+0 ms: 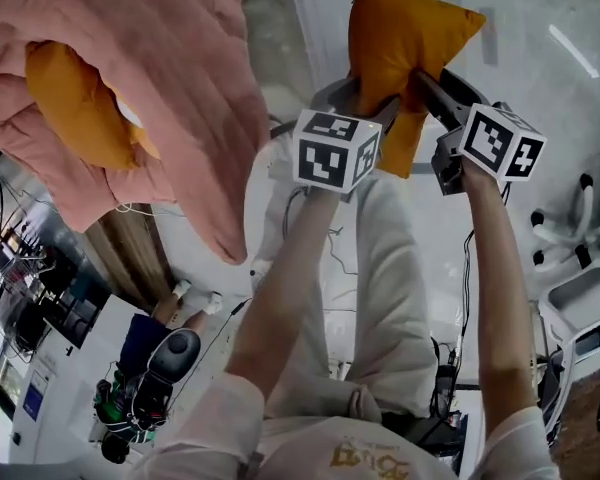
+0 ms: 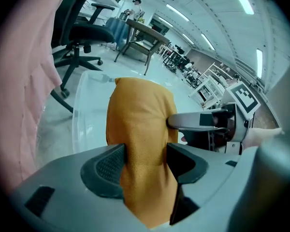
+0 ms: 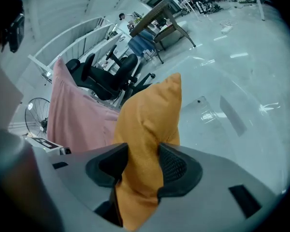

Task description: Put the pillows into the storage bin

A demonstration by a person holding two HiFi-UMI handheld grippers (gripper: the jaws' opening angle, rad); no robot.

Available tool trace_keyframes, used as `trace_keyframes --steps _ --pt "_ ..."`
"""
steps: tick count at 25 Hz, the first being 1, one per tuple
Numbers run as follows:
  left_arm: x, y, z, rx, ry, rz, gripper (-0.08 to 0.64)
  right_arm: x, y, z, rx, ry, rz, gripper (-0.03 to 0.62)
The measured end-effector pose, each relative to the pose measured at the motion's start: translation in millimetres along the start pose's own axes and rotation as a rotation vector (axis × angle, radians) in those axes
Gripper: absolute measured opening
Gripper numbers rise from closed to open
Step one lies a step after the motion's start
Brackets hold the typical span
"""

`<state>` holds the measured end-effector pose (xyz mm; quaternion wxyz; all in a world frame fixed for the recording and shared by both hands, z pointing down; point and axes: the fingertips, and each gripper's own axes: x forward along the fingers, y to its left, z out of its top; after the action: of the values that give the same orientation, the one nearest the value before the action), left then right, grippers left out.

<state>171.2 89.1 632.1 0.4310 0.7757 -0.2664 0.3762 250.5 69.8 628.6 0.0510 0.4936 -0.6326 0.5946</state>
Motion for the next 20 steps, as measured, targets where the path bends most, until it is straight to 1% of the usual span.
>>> trace_keyframes --steps 4,11,14,18,20 --pt "22.1 16.6 -4.5 -0.061 -0.014 -0.007 0.29 26.4 -23.5 -4.9 0.027 0.024 0.02 0.221" --pt "55.4 36.9 3.0 -0.121 -0.028 0.019 0.281 62.7 -55.5 5.4 0.058 0.004 0.007 0.218" --pt "63.0 40.9 3.7 -0.13 -0.036 0.032 0.275 73.3 -63.0 7.1 0.04 0.027 0.003 0.216" --pt "69.4 48.5 0.9 -0.181 -0.044 0.037 0.272 82.3 -64.1 8.9 0.004 0.037 -0.004 0.213" --pt "74.2 53.2 -1.9 -0.197 -0.032 0.05 0.272 88.1 -64.8 9.2 -0.022 0.045 -0.003 0.212"
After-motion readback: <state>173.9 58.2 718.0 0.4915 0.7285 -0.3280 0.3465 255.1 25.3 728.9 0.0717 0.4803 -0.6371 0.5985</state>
